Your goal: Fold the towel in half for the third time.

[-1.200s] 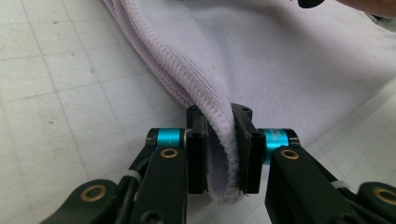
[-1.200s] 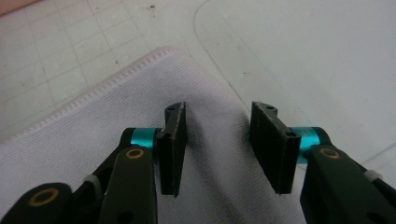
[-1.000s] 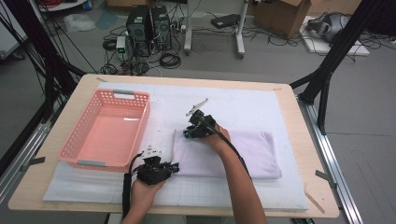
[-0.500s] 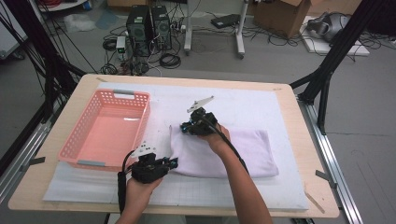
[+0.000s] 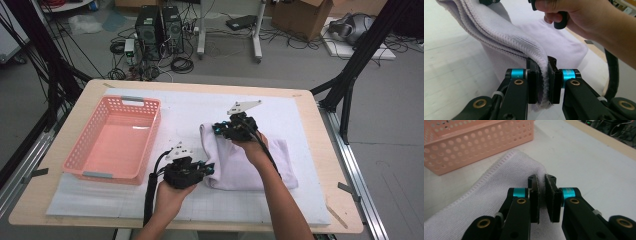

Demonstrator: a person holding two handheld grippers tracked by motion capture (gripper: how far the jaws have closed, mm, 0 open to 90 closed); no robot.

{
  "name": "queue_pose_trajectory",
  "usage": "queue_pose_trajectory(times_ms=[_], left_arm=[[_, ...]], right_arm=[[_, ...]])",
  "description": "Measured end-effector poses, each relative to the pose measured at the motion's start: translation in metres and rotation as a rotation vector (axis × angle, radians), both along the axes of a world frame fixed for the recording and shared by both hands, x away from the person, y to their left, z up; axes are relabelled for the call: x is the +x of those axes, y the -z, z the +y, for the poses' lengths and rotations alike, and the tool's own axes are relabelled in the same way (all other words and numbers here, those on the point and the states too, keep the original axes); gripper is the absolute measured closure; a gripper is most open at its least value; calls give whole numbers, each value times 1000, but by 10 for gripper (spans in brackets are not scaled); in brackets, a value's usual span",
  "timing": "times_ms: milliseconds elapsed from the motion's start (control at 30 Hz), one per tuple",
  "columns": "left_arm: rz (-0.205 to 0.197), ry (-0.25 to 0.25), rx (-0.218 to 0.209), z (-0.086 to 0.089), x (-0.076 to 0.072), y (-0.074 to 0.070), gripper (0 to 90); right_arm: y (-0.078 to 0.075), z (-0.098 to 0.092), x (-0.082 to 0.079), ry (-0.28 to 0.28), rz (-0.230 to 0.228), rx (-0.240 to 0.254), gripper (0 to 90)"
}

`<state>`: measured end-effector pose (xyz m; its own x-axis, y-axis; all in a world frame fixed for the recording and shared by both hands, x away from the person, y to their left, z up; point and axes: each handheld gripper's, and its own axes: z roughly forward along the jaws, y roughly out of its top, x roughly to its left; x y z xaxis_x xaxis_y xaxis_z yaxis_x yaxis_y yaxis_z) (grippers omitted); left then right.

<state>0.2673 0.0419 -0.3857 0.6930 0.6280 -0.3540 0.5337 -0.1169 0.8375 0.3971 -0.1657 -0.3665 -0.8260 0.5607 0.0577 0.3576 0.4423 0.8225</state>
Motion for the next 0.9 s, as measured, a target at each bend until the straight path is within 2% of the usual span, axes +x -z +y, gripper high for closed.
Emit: queue_pose_trajectory(times_ms=[267, 433, 600, 800, 900], left_arm=[[-3, 62, 13, -37, 8, -6, 811], [5, 91, 28, -60, 15, -3, 808], [14, 110, 37, -82, 21, 3, 805], [20, 102, 46, -98, 25, 12, 803], [21, 94, 37, -103, 25, 15, 792]], right_arm=[[-3, -38, -5, 60, -18, 14, 829], [0, -59, -7, 101, -26, 5, 829], [8, -80, -8, 142, -14, 9, 829], [17, -101, -9, 186, 3, 12, 831], [20, -108, -10, 201, -1, 1, 832]])
